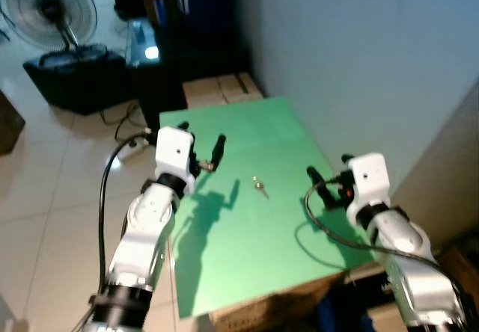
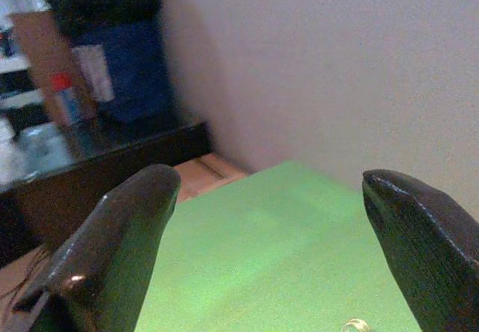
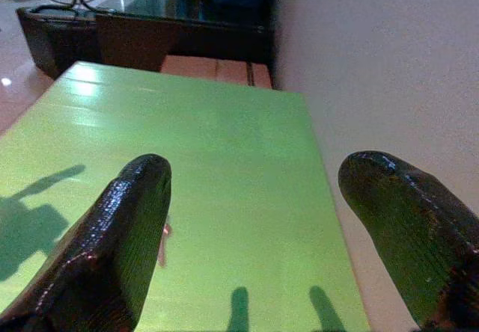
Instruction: Hang keys on a hook
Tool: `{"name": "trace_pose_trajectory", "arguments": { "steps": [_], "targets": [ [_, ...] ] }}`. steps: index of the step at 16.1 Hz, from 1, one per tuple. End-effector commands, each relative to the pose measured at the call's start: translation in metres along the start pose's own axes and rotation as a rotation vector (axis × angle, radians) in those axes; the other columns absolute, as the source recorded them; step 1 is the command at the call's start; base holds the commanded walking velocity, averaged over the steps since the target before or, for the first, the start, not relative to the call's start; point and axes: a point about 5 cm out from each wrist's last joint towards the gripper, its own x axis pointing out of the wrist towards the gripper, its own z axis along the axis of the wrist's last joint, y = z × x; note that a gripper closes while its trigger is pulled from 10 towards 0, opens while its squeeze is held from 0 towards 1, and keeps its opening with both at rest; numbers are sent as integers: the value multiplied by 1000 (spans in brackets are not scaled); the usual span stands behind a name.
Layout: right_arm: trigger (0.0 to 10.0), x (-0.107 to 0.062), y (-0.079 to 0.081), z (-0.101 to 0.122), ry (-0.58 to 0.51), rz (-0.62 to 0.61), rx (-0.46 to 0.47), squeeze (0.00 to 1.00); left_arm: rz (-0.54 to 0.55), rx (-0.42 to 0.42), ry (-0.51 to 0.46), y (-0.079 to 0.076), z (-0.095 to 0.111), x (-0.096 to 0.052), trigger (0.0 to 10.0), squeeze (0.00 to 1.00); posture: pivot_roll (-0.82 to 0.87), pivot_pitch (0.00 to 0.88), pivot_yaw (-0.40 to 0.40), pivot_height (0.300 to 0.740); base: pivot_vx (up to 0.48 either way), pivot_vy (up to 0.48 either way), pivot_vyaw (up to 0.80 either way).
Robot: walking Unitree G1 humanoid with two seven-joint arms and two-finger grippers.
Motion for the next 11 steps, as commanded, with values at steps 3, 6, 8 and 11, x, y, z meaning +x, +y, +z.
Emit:
{"name": "trace_pose_trajectory", "arguments": {
  "steps": [3,6,8,11],
  "targets": [
    [10000,17,-6,2,-19,-41,43,0,19,37,25,9,0,-5,10000,0,-85,23,61,740,0,0,0],
    [10000,44,-17,-7,5,-44,37,0,-28,56,38,18,1,-5,10000,0,-46,47,51,740,0,0,0],
    [10000,54,-19,-6,5,-15,40,0,-56,42,32,20,6,-1,10000,0,-9,51,32,740,0,0,0],
    [10000,72,-16,-17,53,64,25,0,-227,82,47,10,5,4,10000,0,50,97,27,740,0,0,0]
  ]
}}
